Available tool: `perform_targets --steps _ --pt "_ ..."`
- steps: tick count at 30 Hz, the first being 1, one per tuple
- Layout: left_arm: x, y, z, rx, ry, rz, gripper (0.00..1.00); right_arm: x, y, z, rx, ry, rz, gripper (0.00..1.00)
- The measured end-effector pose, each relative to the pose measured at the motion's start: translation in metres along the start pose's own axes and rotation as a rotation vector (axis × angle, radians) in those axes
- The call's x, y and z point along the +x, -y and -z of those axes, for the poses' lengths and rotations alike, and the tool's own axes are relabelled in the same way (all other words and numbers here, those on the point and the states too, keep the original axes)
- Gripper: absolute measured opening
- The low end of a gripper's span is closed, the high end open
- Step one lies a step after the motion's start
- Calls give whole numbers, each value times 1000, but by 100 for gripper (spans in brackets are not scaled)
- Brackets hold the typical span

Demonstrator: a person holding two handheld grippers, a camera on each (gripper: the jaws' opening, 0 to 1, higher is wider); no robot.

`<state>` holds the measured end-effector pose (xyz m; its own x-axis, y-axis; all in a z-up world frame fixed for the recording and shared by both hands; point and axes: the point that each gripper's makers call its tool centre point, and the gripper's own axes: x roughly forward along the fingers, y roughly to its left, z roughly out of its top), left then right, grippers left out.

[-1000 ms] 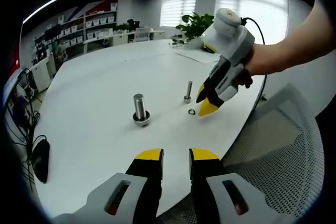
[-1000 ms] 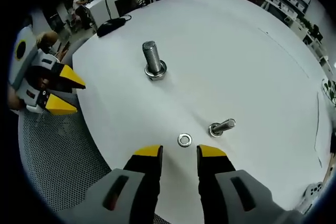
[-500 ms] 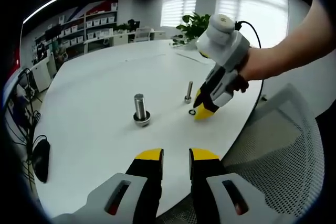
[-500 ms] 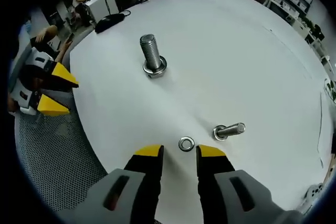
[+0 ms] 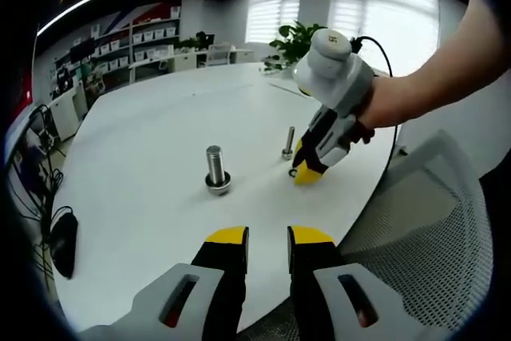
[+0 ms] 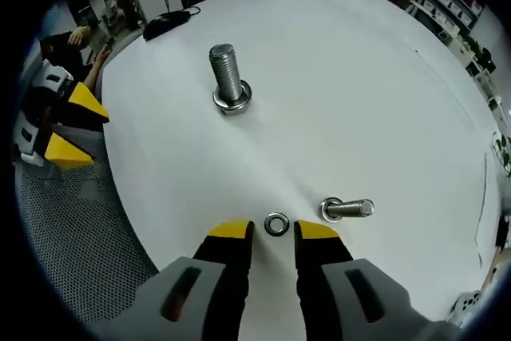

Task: Place the washer onto the threaded stud by aligning its center hole with the stud, sliding it down to the base, and recovering from edge contact or off-axis alignment until the washer reaches the visible bottom stop.

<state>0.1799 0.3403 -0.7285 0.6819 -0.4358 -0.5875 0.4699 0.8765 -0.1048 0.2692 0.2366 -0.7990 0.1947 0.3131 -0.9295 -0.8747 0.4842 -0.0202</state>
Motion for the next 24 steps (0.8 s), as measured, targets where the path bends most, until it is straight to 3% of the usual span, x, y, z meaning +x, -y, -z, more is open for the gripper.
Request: perform_targets --steps 20,24 --pt "0 -2 -1 -12 8 -8 17 3 0 -1 -86 -160 -40 19" --pt "1 0 0 -4 -3 1 17 2 0 0 -107 -160 -47 20"
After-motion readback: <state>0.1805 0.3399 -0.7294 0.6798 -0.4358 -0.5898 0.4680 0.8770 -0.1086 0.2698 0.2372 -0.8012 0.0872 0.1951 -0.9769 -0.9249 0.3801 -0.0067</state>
